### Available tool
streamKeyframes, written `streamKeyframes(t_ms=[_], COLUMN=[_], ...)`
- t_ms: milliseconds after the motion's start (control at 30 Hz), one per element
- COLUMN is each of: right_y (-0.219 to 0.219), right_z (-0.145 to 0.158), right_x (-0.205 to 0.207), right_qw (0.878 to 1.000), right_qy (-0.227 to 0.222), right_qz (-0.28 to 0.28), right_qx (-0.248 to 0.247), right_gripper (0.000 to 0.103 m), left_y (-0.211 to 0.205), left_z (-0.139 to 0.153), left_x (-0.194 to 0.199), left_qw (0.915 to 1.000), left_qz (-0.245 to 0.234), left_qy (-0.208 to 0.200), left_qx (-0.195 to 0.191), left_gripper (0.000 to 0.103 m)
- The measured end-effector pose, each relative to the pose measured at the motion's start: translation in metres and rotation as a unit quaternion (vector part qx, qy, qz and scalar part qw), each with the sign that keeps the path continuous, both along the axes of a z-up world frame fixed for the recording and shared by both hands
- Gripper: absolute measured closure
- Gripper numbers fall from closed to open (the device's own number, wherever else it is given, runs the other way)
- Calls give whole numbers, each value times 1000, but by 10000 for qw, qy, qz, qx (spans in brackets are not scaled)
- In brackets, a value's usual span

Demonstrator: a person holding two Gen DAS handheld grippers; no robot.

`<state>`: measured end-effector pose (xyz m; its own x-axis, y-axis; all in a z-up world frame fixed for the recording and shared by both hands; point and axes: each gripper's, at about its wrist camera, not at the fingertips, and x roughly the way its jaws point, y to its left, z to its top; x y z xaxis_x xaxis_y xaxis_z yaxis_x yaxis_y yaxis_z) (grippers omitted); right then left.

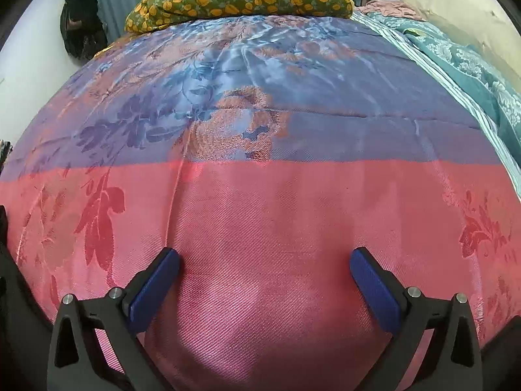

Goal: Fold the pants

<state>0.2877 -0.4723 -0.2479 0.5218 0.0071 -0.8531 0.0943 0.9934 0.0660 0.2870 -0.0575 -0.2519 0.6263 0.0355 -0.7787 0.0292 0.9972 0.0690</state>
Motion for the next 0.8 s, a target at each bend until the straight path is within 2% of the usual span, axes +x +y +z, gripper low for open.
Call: streamKeyframes(t_ms=[800], right_y=[-1], right_z=[2], right_x=[-2], right_qw=[10000], right_qy=[7], right_qz=[-13], right_qx=[-16], right_gripper=[0], left_y=[-3], left_z=[-1], left_x=[0], left_qw=[9999], left_qz=[59], left_qy=[-36], left_qx=[90], left_gripper=[1])
